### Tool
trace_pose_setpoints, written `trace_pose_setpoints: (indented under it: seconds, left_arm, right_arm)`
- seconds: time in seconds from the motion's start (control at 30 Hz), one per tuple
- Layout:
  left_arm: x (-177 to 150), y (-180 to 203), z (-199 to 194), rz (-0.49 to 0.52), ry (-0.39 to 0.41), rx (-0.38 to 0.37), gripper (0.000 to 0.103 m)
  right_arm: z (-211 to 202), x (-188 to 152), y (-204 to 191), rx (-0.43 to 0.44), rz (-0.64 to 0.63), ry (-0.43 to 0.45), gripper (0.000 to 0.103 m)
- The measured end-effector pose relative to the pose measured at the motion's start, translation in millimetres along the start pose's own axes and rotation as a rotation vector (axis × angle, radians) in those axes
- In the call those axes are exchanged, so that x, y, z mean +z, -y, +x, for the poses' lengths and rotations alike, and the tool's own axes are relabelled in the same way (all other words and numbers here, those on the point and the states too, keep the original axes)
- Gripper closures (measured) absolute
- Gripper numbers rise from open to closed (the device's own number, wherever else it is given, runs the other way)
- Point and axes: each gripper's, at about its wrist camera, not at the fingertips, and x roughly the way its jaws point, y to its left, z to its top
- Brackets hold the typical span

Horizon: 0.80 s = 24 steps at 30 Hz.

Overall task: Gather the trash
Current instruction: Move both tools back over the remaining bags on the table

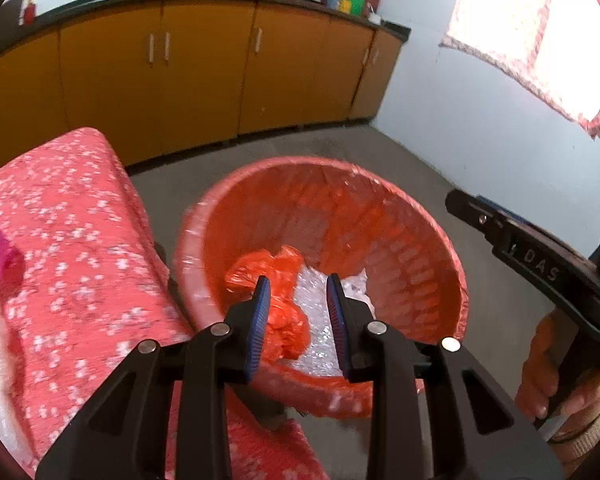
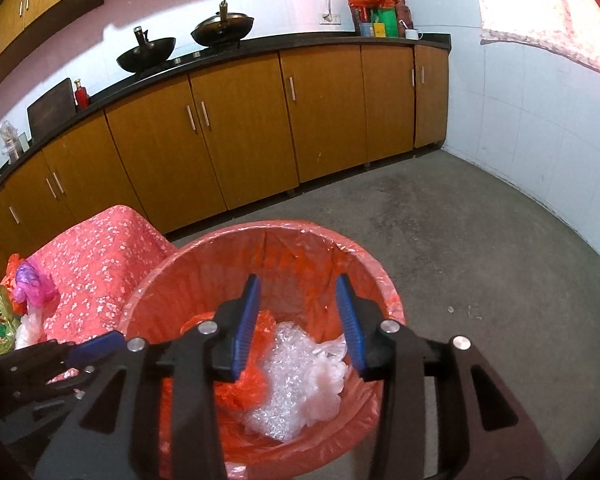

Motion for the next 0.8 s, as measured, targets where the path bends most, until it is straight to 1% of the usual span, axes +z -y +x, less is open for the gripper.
trace_pose_setpoints:
  seconds: [0.1, 0.2, 0.27, 0.4, 0.43, 0.5, 0.57, 0.63, 0.7, 0.8]
  left_arm:
    - [-1, -12, -23, -0.035, 0.048, 0.012, 0.071]
    - [-3, -26, -57, -0.047, 0.119, 0.058, 0.068]
    - [-5, -35, -76, -0.059, 0.153, 0.083, 0.067]
    - [-15, -66, -122, -0.107, 0.238, 0.166, 0.064]
    - [-20, -77, -136, -0.124, 0.264, 0.2, 0.063]
    - [-30, -101, -162, -0.147, 0.314, 0.294, 0.061]
    - [-36, -119, -178, -0.162, 0.341, 0.374, 0.059]
    - [-46, -146, -195, -0.198, 0.352, 0.449, 0.058]
    - [-56, -171, -207, -0.239, 0.346, 0.527, 0.058]
    - [-75, -202, -226, -0.328, 0.341, 0.576, 0.058]
  right_arm:
    - [-5, 2, -8, 0.02, -0.013, 0.009, 0.064]
    - [-12, 4, -27, 0.055, -0.044, 0.019, 0.064]
    - [-17, 6, -46, 0.084, -0.073, 0.025, 0.063]
    - [-26, 5, -99, 0.188, -0.14, 0.025, 0.062]
    - [-28, 3, -112, 0.212, -0.155, 0.021, 0.061]
    - [-30, -2, -140, 0.259, -0.196, 0.014, 0.06]
    - [-30, -8, -170, 0.304, -0.234, 0.003, 0.06]
    - [-29, -13, -194, 0.339, -0.254, -0.01, 0.06]
    - [-27, -18, -214, 0.375, -0.262, -0.032, 0.06]
    - [-22, -27, -241, 0.432, -0.261, -0.085, 0.06]
